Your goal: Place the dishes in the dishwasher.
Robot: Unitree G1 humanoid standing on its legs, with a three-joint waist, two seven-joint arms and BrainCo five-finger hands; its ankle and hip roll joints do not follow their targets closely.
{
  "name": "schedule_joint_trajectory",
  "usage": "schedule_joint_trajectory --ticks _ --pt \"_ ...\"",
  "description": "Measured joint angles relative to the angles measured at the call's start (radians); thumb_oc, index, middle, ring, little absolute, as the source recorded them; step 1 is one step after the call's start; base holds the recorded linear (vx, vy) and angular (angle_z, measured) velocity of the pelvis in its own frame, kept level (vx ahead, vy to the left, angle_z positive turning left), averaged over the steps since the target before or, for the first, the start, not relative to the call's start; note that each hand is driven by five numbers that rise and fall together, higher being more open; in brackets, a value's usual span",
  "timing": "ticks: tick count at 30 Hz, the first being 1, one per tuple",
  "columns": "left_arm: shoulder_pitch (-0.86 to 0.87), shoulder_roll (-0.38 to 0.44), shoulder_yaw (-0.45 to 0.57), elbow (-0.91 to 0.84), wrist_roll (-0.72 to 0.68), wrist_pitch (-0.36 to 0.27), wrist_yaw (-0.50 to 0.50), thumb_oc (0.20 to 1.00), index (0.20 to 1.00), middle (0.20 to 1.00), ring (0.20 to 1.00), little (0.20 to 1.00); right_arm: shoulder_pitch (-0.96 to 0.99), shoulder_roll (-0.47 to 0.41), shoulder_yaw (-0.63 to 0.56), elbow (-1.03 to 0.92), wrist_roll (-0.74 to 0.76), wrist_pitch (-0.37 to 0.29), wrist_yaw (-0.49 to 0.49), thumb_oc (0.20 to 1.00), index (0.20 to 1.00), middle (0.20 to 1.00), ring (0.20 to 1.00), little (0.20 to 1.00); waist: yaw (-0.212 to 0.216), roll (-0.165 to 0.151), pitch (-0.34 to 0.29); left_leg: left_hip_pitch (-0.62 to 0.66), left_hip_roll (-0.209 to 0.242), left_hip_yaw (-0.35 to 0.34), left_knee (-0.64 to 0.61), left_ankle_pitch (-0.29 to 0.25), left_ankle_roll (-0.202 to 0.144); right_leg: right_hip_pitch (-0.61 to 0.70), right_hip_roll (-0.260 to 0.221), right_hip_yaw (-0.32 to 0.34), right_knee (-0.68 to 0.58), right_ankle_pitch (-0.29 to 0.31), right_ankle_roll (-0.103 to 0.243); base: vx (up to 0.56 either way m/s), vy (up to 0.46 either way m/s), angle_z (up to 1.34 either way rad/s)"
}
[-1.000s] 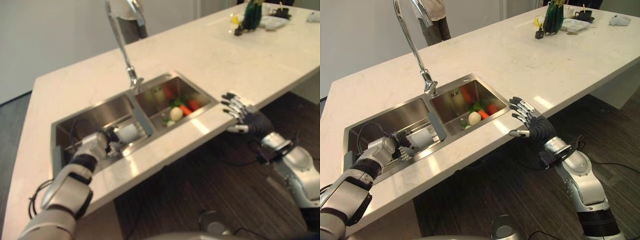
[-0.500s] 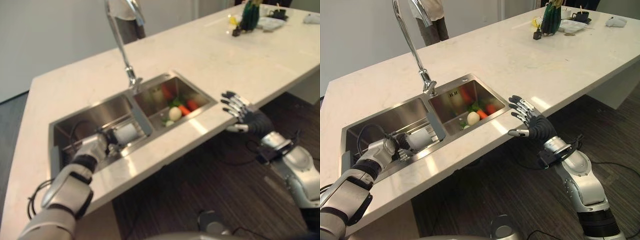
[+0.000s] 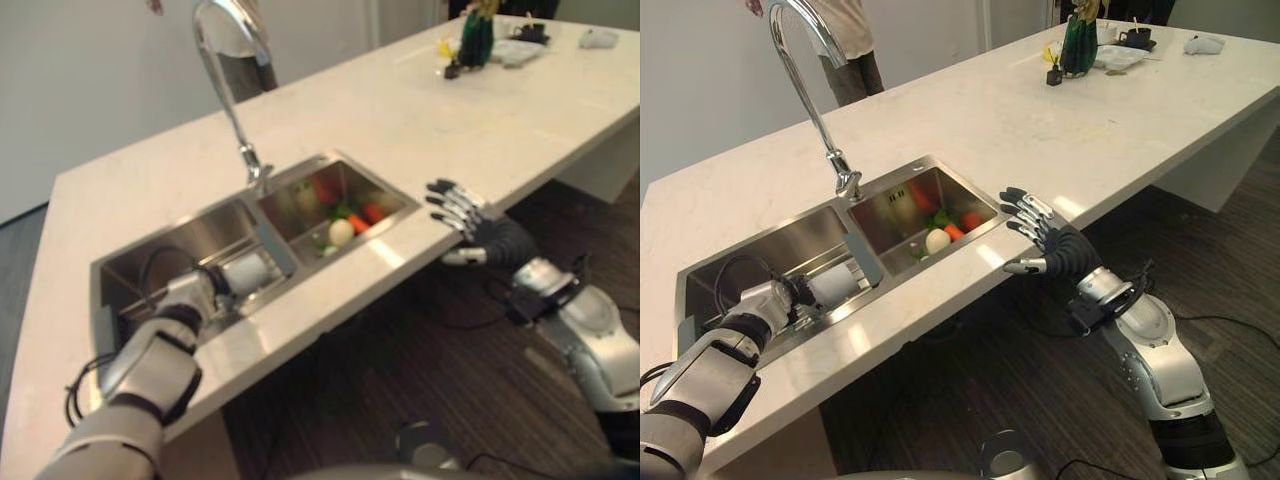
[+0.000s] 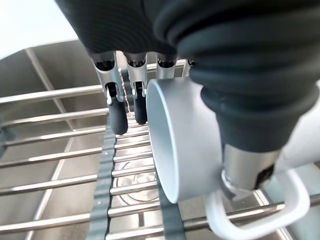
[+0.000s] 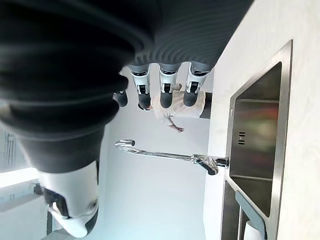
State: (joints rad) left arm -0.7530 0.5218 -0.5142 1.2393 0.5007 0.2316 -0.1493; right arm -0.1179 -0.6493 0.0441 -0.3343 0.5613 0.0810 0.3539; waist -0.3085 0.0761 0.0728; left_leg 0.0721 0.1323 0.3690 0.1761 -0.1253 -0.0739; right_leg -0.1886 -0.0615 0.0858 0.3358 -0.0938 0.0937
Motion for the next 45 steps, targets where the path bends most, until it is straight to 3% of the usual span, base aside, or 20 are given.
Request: schedule_joint_trajectory --ticks 7,19,29,35,40,44,45 --pt "0.019 -0.003 0.002 0.032 -0.001 -0.042 0.106 0.2 0.2 0.2 0.2 0.2 0.011 0.0 0.023 0.001 0.009 -0.002 -0.001 1.0 1.0 1.0 1.0 1.0 -0.01 -0.006 -0.015 -0.001 0.006 0.015 0.001 -0.001 -0.002 0.0 0.01 0.015 -0.003 0.01 -0.007 -0.01 0.0 -0.07" --pt "0.056 0.004 -0.007 -0.025 -0.039 -0.107 0.181 0.2 0.2 0.2 0.2 0.2 0.015 -0.005 0.029 0.002 0.009 -0.008 -0.035 1.0 1.0 1.0 1.0 1.0 0.007 -0.008 -0.015 -0.01 0.001 -0.006 0.001 0.0 -0.002 0.006 -0.001 -0.002 -0.004 0.009 -0.006 -0.01 0.002 0.05" --pt "0.09 0.108 0.019 -0.244 -0.095 -0.132 0.273 0.2 0.2 0.2 0.2 0.2 0.037 -0.024 0.026 0.005 0.008 -0.014 -0.082 1.0 1.0 1.0 1.0 1.0 0.071 -0.019 0.036 -0.042 -0.009 -0.059 0.018 0.005 0.004 0.007 -0.022 -0.045 -0.003 0.01 -0.007 -0.03 0.003 0.15" --pt "0.127 0.177 0.128 -0.396 -0.201 -0.136 0.322 0.2 0.2 0.2 0.2 0.2 0.037 -0.024 0.024 0.012 0.008 -0.034 -0.123 1.0 1.0 1.0 1.0 1.0 0.098 -0.034 0.061 -0.061 -0.015 -0.087 0.026 0.007 0.007 0.011 -0.033 -0.071 -0.003 0.011 -0.009 -0.02 -0.005 0.14" --pt "0.136 0.202 0.157 -0.501 -0.287 -0.158 0.357 0.2 0.2 0.2 0.2 0.2 0.036 -0.024 0.023 0.012 0.008 -0.049 -0.136 1.0 1.0 1.0 1.0 1.0 0.13 -0.047 0.084 -0.074 -0.014 -0.105 0.038 0.006 0.007 0.016 -0.037 -0.086 -0.004 0.011 -0.008 0.01 -0.016 0.09" --pt "0.16 0.203 0.194 -0.626 -0.347 -0.202 0.391 0.2 0.2 0.2 0.2 0.2 0.036 -0.023 0.021 0.013 0.008 -0.054 -0.147 1.0 1.0 1.0 1.0 1.0 0.143 -0.056 0.094 -0.072 -0.013 -0.119 0.039 0.006 0.007 0.027 -0.037 -0.099 -0.013 0.008 -0.009 0.01 -0.032 0.1" --pt "0.165 0.203 0.248 -0.735 -0.41 -0.237 0.408 0.2 0.2 0.2 0.2 0.2 0.037 -0.017 0.02 0.013 0.006 -0.055 -0.148 1.0 1.0 1.0 1.0 1.0 0.15 -0.065 0.1 -0.074 -0.013 -0.122 0.04 0.006 0.007 0.027 -0.037 -0.101 -0.015 0.009 -0.009 0.01 -0.05 0.05"
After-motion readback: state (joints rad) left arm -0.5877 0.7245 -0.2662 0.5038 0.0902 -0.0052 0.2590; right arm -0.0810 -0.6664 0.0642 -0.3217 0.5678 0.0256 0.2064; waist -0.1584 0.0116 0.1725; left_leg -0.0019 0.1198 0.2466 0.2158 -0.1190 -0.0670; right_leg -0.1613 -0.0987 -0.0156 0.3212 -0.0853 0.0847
